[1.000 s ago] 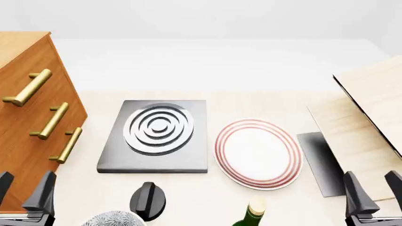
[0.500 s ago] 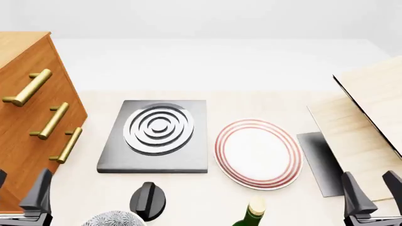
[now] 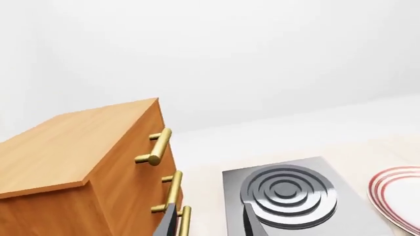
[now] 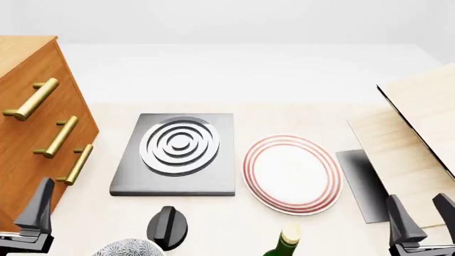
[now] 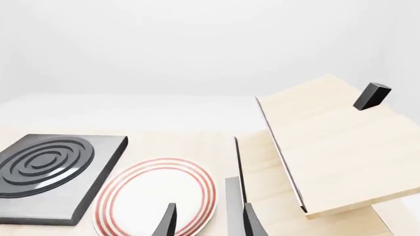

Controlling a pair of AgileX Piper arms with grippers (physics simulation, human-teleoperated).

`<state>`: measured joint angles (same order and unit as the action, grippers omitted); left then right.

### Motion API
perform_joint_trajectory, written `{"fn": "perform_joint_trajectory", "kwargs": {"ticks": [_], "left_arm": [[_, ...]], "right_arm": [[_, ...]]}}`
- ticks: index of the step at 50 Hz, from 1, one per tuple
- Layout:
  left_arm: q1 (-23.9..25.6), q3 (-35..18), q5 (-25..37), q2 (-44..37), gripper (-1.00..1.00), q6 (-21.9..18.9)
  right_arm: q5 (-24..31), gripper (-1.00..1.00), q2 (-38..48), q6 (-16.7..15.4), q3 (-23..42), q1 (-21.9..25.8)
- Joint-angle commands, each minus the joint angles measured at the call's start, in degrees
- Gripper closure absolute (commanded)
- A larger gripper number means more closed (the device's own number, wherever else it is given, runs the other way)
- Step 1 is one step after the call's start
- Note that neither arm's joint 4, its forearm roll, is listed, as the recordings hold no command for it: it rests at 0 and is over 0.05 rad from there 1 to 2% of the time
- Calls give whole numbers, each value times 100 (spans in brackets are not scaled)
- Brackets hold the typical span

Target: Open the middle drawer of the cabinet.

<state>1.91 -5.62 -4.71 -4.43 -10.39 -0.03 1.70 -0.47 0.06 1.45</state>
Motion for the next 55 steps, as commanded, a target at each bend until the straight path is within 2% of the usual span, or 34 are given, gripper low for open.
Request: {"fn": "perform_joint_trajectory", "kwargs": {"ticks": [1, 8, 14, 21, 28, 30, 32, 37, 41, 42, 44, 47, 51, 55], "left_arm": [[295, -265, -791, -1089, -100, -122], [339, -601, -1516, -2268, -100, -302], [406, -650, -1923, -2709, -100, -477], [364, -608, -2248, -2853, -100, -845], [259, -190, -2921, -2547, -100, -1605], [235, -233, -2886, -2636, -100, -1570], [214, -20, -3241, -2558, -100, -1856], [159, -38, -3227, -2628, -100, -1916], [291, 168, -3734, -2907, -100, -2312], [269, 148, -3707, -2937, -100, -2265], [311, 245, -3925, -3003, -100, -2462], [373, 280, -3990, -3138, -100, -2506], [461, 452, -4380, -3442, -100, -2681], [457, 469, -4352, -3437, -100, -2701]], "right_arm": [[-5, -100, -37, 15, 2, -34], [-5, -100, -37, 16, 3, -34], [-7, -100, -35, 16, 3, -34], [0, -100, -42, 12, 3, -36], [-2, -100, -38, 7, 3, -34], [-6, -100, -35, 11, 3, -35], [-8, -100, -33, 19, 3, -36], [-11, -100, -31, 16, 3, -35], [-11, -100, -31, 16, 2, -35], [-10, -100, -32, 21, 3, -35], [-9, -100, -31, 11, 3, -34], [-8, -100, -34, 15, 2, -34], [-11, -100, -30, 7, 2, -33], [-12, -100, -29, 5, 2, -33]]}}
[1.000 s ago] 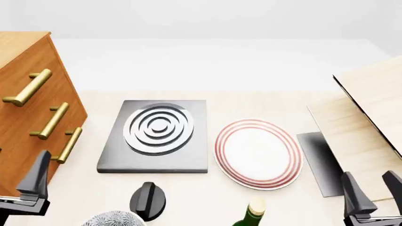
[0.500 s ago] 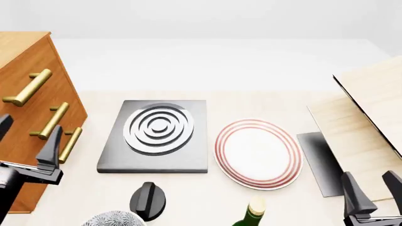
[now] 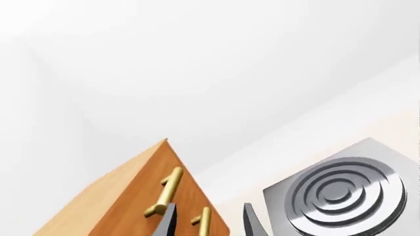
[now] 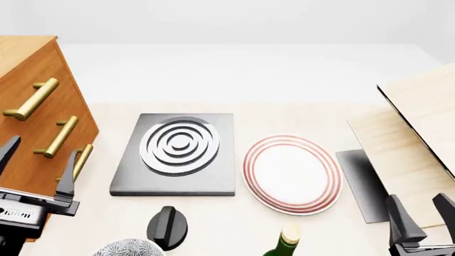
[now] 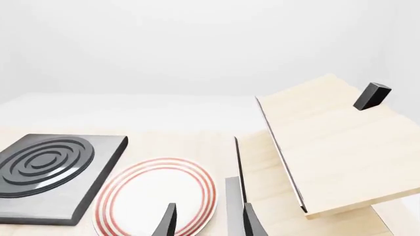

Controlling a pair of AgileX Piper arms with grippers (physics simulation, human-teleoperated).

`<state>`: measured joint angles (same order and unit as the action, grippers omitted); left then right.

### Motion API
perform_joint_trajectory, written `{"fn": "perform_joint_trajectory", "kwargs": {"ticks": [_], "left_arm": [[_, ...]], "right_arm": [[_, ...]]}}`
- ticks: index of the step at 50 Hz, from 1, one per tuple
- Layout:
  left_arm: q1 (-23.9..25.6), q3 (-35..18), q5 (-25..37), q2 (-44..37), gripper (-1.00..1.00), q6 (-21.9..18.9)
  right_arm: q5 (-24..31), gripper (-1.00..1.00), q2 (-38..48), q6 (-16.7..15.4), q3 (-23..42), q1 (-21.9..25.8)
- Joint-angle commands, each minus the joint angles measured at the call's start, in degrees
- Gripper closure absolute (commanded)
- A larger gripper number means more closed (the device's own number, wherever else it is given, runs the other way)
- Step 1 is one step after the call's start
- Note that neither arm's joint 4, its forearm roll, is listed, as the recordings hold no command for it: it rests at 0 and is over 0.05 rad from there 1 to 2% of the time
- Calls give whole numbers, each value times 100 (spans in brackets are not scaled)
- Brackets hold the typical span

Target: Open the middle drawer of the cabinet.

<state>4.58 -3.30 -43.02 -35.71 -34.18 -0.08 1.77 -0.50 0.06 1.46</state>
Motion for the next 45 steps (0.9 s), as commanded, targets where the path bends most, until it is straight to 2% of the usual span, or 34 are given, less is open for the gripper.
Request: {"fn": "perform_joint_trajectory", "kwargs": {"ticks": [1, 5, 7, 9, 11, 14, 15, 18, 20, 29, 45], "left_arm": [[214, 274, -629, -352, -100, -399], [280, 327, -1186, -580, -100, -874], [240, 325, -1262, -720, -100, -836], [250, 329, -1529, -777, -100, -1072], [248, 329, -1462, -782, -100, -1008], [251, 329, -1737, -1005, -100, -1150], [333, 329, -2045, -1223, -100, -1354], [339, 329, -2094, -1396, -100, -1327], [423, 329, -2515, -1865, -100, -1507], [545, 329, -2659, -2310, -100, -1665], [592, 329, -2382, -2359, -100, -1667]], "right_arm": [[-7, -100, -36, 8, 2, -34], [-2, -100, -43, 24, 3, -36], [-3, -100, -41, 14, 3, -35], [0, -100, -44, 14, 3, -35], [3, -100, -47, 23, 3, -36], [7, -100, -50, 11, 3, -34], [7, -100, -50, 16, 4, -35], [9, -100, -53, 25, 3, -36], [4, -100, -48, 12, 3, -34], [3, -100, -48, 20, 3, -35], [10, -100, -54, 17, 3, -35]]}}
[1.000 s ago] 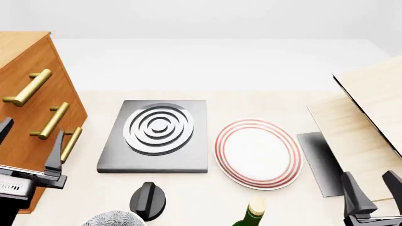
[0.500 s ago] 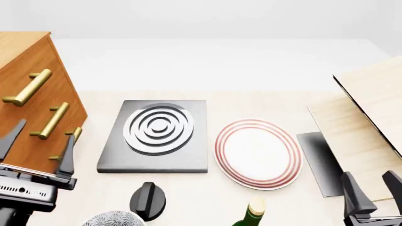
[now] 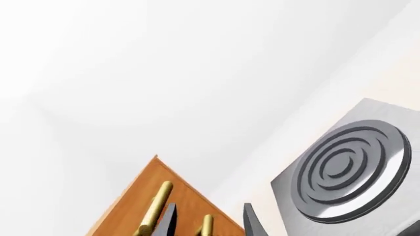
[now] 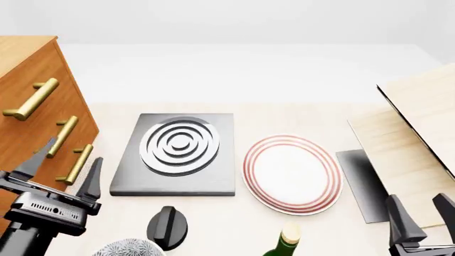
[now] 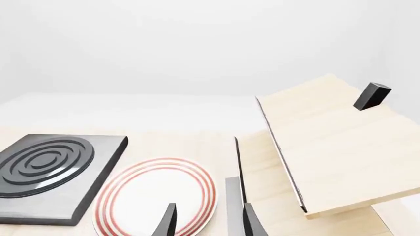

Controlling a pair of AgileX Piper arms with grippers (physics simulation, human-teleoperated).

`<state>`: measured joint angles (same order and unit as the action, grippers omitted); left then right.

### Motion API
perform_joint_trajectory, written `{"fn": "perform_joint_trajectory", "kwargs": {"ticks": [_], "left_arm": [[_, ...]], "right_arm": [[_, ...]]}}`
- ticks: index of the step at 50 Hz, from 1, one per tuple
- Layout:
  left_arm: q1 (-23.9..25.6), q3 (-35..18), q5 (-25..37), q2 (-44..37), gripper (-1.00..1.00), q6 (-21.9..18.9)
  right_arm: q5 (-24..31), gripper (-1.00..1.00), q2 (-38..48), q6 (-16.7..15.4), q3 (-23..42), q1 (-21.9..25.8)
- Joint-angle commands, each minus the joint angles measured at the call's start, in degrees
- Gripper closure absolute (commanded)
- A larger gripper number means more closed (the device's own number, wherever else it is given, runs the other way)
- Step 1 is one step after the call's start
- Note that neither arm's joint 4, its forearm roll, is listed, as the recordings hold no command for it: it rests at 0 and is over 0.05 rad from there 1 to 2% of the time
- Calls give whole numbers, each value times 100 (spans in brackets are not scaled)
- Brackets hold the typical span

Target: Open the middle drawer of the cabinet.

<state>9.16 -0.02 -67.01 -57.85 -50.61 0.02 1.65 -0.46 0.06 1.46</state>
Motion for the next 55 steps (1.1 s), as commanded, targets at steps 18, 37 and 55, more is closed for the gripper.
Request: {"fn": "perform_joint_trajectory", "kwargs": {"ticks": [18, 37, 55], "left_arm": [[-22, 2, -225, -822, -100, -355], [-166, 2, -272, -1009, -100, -555], [-390, 2, -288, -1347, -100, -581]], "right_arm": [[-1, -100, -41, 12, 2, -34], [-8, -100, -35, 11, 2, -34], [-4, -100, -38, 11, 2, -34]]}}
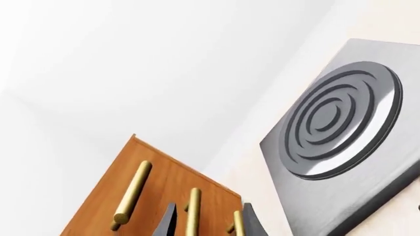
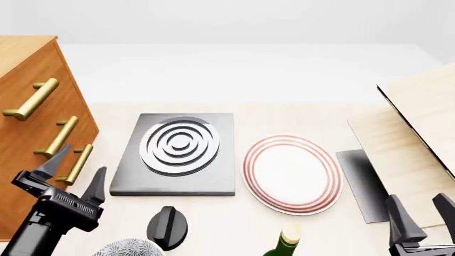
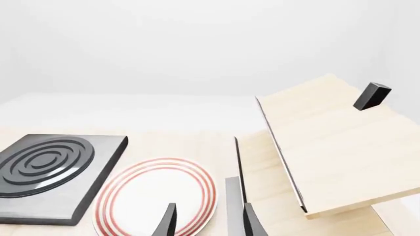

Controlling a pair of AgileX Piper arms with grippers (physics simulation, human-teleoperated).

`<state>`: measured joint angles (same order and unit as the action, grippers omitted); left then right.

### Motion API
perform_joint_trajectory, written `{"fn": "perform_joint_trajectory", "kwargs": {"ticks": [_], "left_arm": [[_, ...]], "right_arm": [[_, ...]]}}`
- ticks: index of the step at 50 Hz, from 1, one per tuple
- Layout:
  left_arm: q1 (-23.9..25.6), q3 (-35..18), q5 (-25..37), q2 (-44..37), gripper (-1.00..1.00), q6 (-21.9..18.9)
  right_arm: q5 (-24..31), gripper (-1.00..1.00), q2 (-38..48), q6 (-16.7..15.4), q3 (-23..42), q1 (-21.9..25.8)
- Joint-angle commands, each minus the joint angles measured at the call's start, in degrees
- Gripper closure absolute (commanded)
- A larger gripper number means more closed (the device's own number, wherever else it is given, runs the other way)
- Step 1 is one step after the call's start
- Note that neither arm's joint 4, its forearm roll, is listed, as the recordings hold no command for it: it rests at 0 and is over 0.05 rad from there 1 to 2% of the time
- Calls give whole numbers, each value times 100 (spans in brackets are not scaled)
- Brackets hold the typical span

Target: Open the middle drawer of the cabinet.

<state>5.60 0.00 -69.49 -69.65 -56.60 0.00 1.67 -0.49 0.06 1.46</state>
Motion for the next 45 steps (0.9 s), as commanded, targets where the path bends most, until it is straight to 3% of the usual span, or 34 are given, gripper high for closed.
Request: {"fn": "perform_joint_trajectory", "kwargs": {"ticks": [1, 45], "left_arm": [[-34, 0, -40, -169, -100, 3], [-732, -1, -41, -252, -100, -279]], "right_arm": [[-1, -100, -41, 13, 3, -35], [-2, -100, -40, 21, 3, -36]]}}
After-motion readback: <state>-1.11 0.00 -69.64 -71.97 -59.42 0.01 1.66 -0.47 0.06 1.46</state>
